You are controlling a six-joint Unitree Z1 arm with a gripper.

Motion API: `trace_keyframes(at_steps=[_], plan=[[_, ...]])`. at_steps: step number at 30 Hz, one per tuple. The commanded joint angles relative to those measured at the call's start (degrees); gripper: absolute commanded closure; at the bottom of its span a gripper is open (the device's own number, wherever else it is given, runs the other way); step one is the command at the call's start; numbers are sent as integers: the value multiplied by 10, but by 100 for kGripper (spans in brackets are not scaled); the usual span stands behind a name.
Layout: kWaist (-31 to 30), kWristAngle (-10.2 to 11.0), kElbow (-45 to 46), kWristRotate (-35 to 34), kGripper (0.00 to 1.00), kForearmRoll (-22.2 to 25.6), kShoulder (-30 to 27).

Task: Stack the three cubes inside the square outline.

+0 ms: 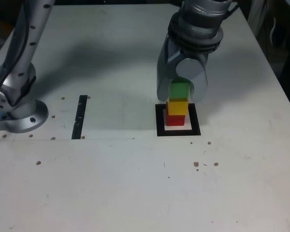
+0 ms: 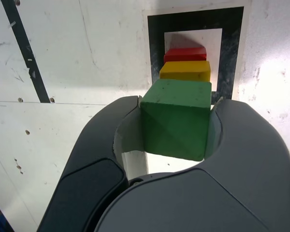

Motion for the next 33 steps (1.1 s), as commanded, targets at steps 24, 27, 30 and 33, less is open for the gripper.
trace_keyframes(at_steps=[24, 27, 30, 33], plan=[[0, -6, 1, 10, 7, 10, 7], [0, -1, 5, 5, 1, 11, -8], [0, 4, 8, 1, 0, 12, -31], [0, 10, 19, 2, 1, 13, -74]])
